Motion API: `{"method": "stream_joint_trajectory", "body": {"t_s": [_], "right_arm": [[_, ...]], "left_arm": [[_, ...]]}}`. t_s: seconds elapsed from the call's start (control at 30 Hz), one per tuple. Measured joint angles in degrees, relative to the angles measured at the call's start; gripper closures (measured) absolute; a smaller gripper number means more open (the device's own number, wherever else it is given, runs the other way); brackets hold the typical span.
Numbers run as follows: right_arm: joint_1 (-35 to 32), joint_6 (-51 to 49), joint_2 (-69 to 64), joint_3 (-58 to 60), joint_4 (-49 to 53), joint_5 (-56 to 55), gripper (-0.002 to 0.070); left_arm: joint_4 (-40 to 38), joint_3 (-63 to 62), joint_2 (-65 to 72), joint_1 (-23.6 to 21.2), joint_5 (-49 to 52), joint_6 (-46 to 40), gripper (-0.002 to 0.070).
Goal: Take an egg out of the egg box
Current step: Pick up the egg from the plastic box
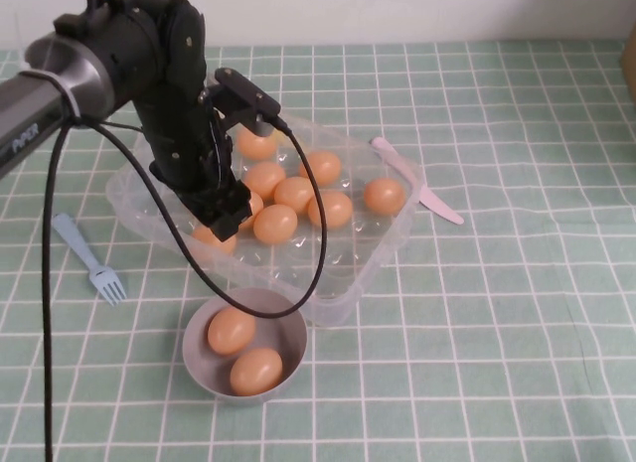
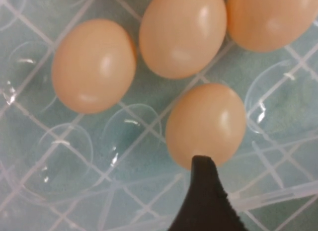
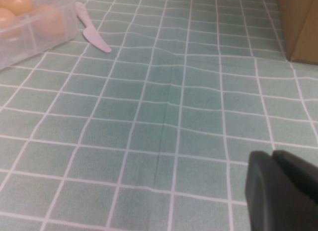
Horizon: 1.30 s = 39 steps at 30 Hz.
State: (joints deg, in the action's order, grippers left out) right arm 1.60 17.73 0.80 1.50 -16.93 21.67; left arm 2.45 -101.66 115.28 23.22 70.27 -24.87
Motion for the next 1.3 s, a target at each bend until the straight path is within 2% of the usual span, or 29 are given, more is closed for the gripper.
{"method": "stream_joint_trajectory", "body": {"t_s": [1.0,1.2,1.3], "right_arm": [[0.0,0.0,0.0,0.0,0.0,0.0,0.0694],[0.0,0.0,0.0,0.0,0.0,0.0,0.0694],[0.0,0.0,0.0,0.0,0.0,0.0,0.0694]], "left_arm": [[2.18,-0.41,7.52,0.0,-2.98,0.0,0.0245],[2.18,-0.41,8.48,0.0,-3.28,0.0,0.0314],[2.18,-0.57,8.48,0.0,-3.28,0.0,0.0314]]}}
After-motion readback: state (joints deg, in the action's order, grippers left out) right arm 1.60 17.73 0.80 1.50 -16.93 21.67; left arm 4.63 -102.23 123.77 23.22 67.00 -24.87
